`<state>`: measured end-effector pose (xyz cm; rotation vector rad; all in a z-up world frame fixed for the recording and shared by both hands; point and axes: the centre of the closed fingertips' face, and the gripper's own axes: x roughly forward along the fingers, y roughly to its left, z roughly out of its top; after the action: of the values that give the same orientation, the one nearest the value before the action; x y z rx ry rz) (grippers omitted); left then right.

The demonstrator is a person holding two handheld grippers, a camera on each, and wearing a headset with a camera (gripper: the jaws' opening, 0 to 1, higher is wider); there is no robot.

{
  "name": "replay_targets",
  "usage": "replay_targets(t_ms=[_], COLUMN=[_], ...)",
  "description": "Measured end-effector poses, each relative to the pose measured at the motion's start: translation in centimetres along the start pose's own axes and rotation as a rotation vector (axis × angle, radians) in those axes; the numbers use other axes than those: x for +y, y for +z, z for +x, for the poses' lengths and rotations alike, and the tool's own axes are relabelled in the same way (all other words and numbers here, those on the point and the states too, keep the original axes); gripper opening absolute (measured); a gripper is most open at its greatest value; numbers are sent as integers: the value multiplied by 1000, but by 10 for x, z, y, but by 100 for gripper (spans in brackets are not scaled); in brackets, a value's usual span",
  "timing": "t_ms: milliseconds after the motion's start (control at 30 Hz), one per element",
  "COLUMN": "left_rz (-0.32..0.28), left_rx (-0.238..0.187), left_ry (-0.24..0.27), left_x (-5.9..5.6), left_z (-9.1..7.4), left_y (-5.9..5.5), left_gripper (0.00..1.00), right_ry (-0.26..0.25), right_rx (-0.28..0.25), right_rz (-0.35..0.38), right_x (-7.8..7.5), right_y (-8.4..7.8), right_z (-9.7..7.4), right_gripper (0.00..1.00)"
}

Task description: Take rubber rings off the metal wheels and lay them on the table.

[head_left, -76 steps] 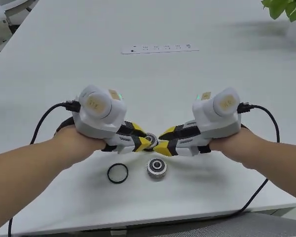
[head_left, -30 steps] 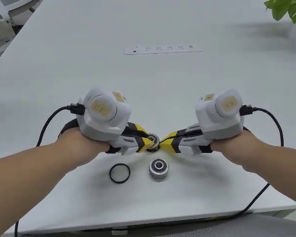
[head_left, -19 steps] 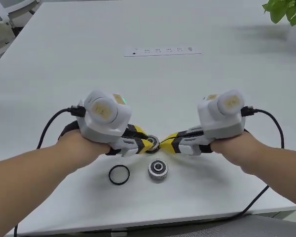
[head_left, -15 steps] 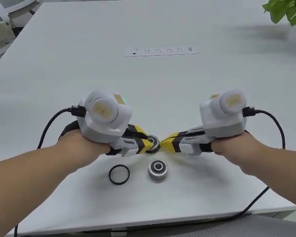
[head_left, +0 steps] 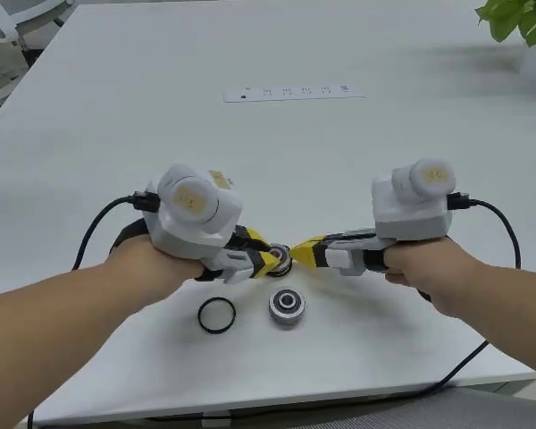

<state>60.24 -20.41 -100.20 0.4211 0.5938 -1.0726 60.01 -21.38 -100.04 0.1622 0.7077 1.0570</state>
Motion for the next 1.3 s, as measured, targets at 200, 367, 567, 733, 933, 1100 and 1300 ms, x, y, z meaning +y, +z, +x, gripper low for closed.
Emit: replay_targets(t_ms=[200, 367, 567, 733, 933, 1100, 1300], left_rz=[3, 2, 4, 8, 9, 8, 11], left_rx=[4, 5, 2, 2, -1, -1, -13], left_ry=[6, 8, 8, 5, 3, 5, 7], left_x=[-1, 0, 0, -1, -2, -4, -6], left_z=[0, 0, 0, 0, 1, 2, 2], left_y=[0, 0, 0, 1, 1, 1, 2], left_gripper=[12, 12, 12, 12, 12, 13, 13], right_ry=[14, 26, 35, 46, 90, 67, 49], right_rx=[-6, -4, -6, -7, -20, -20, -24], right_rz=[13, 10, 10, 10, 7, -9, 10], right_x=[6, 9, 10, 12, 24, 18, 12], right_y=[2, 2, 2, 2, 7, 7, 5], right_z=[2, 3, 5, 5, 5, 5, 1], right_gripper=[0, 0, 0, 0, 0, 0, 0])
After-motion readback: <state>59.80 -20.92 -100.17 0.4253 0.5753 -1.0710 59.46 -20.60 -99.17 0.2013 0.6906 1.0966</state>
